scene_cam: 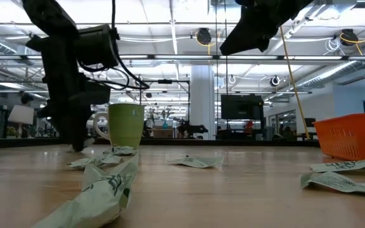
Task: Pick and place Stevia / Truvia into bins
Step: Put the stevia packet into the orange basket
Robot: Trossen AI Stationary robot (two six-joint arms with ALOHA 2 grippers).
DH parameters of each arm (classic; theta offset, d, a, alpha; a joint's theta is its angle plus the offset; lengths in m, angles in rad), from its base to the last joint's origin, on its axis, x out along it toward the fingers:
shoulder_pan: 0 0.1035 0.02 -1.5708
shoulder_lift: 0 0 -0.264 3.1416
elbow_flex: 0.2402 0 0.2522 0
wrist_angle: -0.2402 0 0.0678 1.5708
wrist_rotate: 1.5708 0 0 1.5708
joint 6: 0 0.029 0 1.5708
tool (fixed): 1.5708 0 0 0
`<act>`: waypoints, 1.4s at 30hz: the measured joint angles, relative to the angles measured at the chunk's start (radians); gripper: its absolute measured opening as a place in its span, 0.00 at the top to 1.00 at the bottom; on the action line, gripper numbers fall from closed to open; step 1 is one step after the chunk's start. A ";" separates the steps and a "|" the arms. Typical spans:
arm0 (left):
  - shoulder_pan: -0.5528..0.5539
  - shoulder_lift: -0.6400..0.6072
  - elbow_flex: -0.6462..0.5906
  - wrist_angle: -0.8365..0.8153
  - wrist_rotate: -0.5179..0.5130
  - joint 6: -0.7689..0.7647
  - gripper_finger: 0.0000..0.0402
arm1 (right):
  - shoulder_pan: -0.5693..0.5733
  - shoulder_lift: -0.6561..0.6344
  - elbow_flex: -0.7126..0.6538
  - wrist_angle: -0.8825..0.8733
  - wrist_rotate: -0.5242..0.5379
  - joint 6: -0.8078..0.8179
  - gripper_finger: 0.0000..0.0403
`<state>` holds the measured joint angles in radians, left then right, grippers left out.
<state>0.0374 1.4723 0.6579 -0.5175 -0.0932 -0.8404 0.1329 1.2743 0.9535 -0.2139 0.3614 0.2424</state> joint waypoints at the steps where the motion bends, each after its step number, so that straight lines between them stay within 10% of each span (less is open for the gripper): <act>1: 0.004 0.000 0.001 0.000 0.009 0.004 0.93 | 0.000 0.000 0.000 0.001 0.000 0.011 0.79; 13: -0.133 -0.003 0.241 0.237 0.162 -0.053 0.97 | 0.035 -0.113 0.000 -0.284 -0.051 0.171 0.79; 20: -0.244 0.065 0.413 0.488 0.009 -0.086 0.98 | 0.148 -0.297 0.000 -0.584 -0.054 0.295 0.79; 27: -0.262 0.451 0.812 0.544 -0.031 -0.069 0.98 | 0.339 -0.378 0.000 -0.885 -0.104 0.469 0.79; 34: -0.248 0.826 1.270 0.545 -0.033 -0.057 0.97 | 0.444 -0.361 -0.001 -1.232 0.092 0.761 0.79; 42: -0.197 1.081 1.495 0.476 -0.005 -0.094 0.88 | 0.448 -0.371 -0.001 -1.257 0.057 0.816 0.79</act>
<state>-0.1600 2.5528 2.1532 -0.0420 -0.0984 -0.9347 0.5808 0.9037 0.9527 -1.4710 0.4188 1.0584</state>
